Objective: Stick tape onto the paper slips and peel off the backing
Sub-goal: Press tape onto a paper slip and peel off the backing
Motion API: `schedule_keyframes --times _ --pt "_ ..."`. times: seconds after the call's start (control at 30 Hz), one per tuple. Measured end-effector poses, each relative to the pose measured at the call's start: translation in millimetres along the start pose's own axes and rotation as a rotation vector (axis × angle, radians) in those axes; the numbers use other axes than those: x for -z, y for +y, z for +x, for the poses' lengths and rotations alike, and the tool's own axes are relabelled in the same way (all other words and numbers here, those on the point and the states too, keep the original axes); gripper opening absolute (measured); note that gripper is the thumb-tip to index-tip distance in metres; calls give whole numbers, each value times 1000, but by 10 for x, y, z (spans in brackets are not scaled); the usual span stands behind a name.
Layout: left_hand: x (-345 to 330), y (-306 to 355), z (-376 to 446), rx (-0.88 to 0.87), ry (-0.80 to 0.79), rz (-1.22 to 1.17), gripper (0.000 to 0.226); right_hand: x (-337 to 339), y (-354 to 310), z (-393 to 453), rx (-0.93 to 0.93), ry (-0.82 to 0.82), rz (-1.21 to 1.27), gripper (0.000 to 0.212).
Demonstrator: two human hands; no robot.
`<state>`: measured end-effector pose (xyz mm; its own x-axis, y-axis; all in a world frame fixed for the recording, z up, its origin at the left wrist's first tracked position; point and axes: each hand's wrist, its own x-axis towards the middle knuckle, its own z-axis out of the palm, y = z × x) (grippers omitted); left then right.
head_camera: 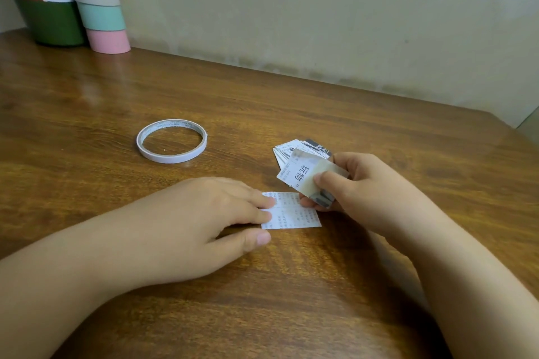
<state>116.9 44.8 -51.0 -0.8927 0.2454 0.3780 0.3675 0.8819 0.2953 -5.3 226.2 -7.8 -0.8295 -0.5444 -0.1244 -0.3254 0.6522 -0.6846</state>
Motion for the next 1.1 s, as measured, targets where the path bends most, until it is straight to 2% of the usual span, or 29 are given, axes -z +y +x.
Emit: schedule_keyframes --times 0.2,0.4,0.57,0.77,1.1 --pt "-5 -8 -35 70 38 -68 48 34 20 14 16 -72 184 28" --pt "91 17 4 54 -38 -3 36 94 -3 -48 99 -43 39 32" --pt "74 121 16 116 -18 -148 43 68 -15 -52 89 -71 -40 29" --pt "108 89 10 184 -41 -177 51 14 -14 -33 90 -75 -145 23" --pt "208 45 22 130 -86 -70 46 -30 -3 -19 102 -34 -215 22"
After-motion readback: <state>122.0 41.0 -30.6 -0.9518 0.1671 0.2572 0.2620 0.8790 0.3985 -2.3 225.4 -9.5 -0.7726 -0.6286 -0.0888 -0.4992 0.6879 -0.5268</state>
